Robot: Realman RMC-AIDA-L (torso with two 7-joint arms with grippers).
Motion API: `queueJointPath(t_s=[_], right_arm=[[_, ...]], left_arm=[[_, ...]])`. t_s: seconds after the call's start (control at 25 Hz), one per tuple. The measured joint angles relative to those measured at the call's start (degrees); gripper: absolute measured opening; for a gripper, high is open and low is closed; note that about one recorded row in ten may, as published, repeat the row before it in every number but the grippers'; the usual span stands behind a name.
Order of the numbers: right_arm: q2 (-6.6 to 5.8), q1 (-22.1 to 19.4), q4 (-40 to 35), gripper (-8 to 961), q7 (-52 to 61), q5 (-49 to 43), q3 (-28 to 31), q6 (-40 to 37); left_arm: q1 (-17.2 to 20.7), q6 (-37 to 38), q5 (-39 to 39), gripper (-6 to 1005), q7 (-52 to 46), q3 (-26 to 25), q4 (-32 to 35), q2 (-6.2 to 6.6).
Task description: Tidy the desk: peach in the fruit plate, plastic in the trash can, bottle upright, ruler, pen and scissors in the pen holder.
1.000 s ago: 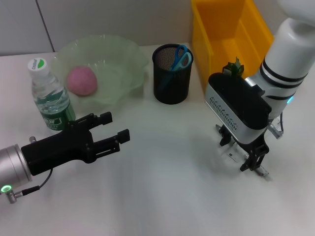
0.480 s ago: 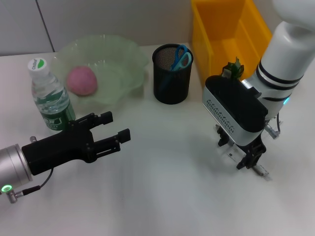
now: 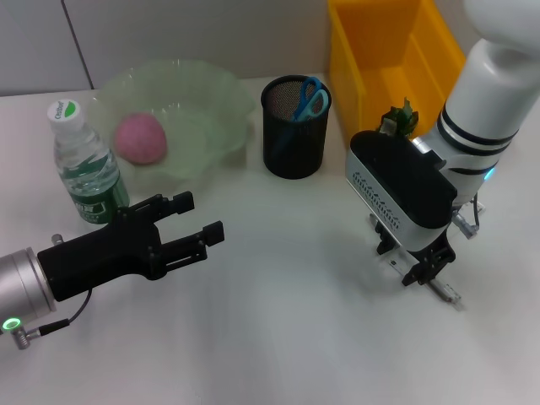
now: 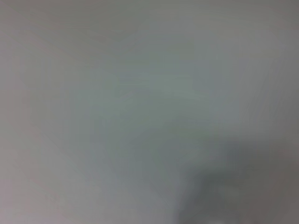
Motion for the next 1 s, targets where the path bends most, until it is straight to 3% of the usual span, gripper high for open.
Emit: queueJointPath(t_s=[0.32, 0.52, 0.64, 1.0], right_arm=[[0.05, -0.3, 0.0, 528, 0.2, 0.0, 0.1, 1.2], [0.07, -0.4, -0.8, 387, 1.4, 0.9, 0.7, 1.3], [0.01, -0.6, -2.6, 386, 3.2, 1.8, 1.5, 1.0], [-0.31, -0.6, -13.3, 386, 8.8, 7.4, 12.8, -5.0]], left_arm=[[0.0, 0.1, -0.5, 786, 0.0, 0.2, -0.1, 0.00], [0.1, 0.1, -0.8, 786, 0.0, 0.4, -0.1, 0.00], [0.1, 0.2, -0.8, 787, 0.0, 0.5, -0.1, 0.00], [-0.3, 0.3, -0.8, 786, 0.1, 0.5, -0.1, 0.00]])
